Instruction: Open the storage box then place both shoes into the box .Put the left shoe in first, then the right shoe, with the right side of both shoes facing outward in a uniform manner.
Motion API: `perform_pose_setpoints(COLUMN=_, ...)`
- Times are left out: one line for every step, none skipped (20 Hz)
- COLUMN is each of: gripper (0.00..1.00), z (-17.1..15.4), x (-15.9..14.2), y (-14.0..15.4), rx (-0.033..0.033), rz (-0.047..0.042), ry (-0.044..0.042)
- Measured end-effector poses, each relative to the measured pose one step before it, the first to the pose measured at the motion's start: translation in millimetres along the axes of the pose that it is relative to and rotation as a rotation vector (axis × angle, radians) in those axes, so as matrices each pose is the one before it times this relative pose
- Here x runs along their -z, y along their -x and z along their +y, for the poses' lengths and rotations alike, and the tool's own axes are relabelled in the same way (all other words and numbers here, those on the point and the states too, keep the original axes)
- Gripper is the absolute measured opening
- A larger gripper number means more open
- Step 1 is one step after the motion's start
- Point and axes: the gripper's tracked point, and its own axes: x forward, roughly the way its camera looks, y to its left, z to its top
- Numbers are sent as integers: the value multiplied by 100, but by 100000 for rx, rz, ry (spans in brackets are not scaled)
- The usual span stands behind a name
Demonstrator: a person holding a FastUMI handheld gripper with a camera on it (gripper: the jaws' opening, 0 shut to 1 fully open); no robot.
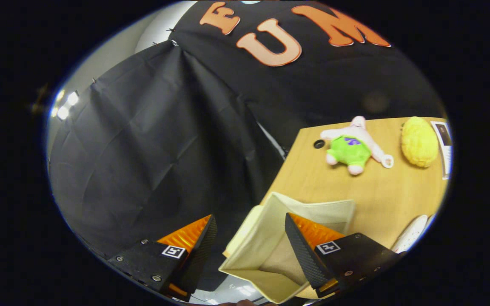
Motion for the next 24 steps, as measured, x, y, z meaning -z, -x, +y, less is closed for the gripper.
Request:
perform_pose_setpoints(gripper=96, z=-2475, x=156, y=1016, rx=4953, rz=-557, ry=302)
perform_pose_setpoints(gripper=96, z=-2754, x=248, y=840, rx=5492, rz=-776, ry=317)
perform_pose_setpoints(gripper=96, z=-2839, x=546, y=716, rx=6111, rz=-246, ry=593)
perform_pose_setpoints(gripper=96, z=-2642, x=901, y=529, rx=5764, rz=167, ry=449)
perform_pose_setpoints(gripper=96, z=-2622, x=1062, y=524, rx=5212, rz=1031, ry=770)
perform_pose_setpoints(gripper=96, z=-2869, x=1297, y=433, rx=5445, rz=1677, ry=536)
perform_pose_setpoints(gripper=96, z=-2606, x=1263, y=251, rx=5207, rz=2038, ry=-199)
perform_pose_setpoints(gripper=96, z=-2382, x=1818, y=418, rx=4159, rz=2239, ry=-875)
perform_pose_setpoints(gripper=96, z=-1933, x=1778, y=118, rx=2812, rz=2476, ry=-1500)
perform_pose_setpoints(gripper=95, z=-1508, x=1489, y=-19, rx=2471, rz=1862, ry=-1481)
perform_pose_setpoints(gripper=95, z=-1508, x=1342, y=-354, rx=1420, rz=359, ry=-1064)
perform_pose_setpoints(gripper=92, z=-1570, x=1539, y=-623, rx=1762, rz=1273, ry=-1141)
perform_pose_setpoints(gripper=90, z=-1506, x=1480, y=-405, rx=2692, rz=3194, ry=-1020)
perform_pose_setpoints(gripper=87, z=-917, x=1103, y=1, rx=1932, rz=2283, ry=-1145)
perform_pose_setpoints(gripper=86, z=-569, x=771, y=-231, rx=476, rz=1284, ry=-384)
perform_pose_setpoints(gripper=83, z=-625, x=597, y=-345, rx=1220, rz=905, ry=276)
perform_pose_setpoints(gripper=81, z=-560, x=527, y=-254, rx=1318, rz=606, ry=844)
perform_pose_setpoints(gripper=77, z=-476, x=387, y=-609, rx=1396, rz=322, ry=165)
perform_pose_setpoints(gripper=74, z=205, x=323, y=-362, rx=-1490, rz=1752, ry=-934)
perform_pose_setpoints(gripper=70, z=431, x=142, y=-715, rx=-1260, rz=415, ry=-2041)
perform_pose_setpoints(gripper=69, z=-18, x=-151, y=-645, rx=810, rz=195, ry=-569)
perform_pose_setpoints(gripper=63, z=-461, x=135, y=-753, rx=2168, rz=1365, ry=-814)
perform_pose_setpoints(gripper=60, z=215, x=201, y=-613, rx=-38, rz=2002, ry=-1590)
perform_pose_setpoints(gripper=53, z=396, x=264, y=-634, rx=-1153, rz=1985, ry=-2642)
